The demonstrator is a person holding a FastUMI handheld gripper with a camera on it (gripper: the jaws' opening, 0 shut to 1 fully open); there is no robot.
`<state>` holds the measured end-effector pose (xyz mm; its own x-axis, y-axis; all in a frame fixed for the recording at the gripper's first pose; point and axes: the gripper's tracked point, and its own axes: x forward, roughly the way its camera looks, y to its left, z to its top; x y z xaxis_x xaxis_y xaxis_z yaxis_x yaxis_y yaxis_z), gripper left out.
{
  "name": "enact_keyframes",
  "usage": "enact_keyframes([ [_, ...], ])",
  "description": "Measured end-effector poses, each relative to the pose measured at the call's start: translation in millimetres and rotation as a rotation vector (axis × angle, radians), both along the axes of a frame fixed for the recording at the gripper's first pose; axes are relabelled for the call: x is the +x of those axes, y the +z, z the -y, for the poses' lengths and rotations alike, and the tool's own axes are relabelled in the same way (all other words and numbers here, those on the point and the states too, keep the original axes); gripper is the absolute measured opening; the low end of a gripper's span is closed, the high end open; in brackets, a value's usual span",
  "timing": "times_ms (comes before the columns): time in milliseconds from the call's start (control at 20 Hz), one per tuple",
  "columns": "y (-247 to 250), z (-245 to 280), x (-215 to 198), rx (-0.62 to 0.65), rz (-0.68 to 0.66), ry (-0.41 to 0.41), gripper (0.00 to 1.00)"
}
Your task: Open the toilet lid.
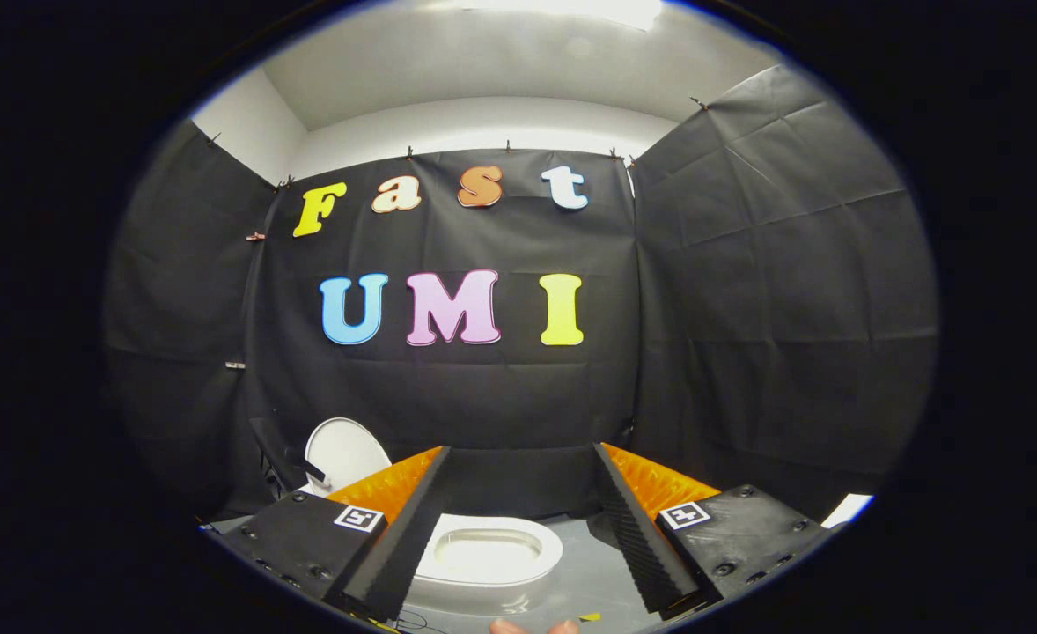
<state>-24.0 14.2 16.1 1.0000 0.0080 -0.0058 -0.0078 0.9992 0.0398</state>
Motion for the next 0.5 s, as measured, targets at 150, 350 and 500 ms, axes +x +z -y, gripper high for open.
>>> enact_keyframes([
  [150,-3.6,3.3,0.7,-0.007,-0.009,-0.005,0.98],
  [350,-1.5,3.9,1.1,-0.009,-0.005,-0.008,0.98],
  [500,-5.5,1.8,2.7,-0.017,-0.01,-0.006,0.98],
])
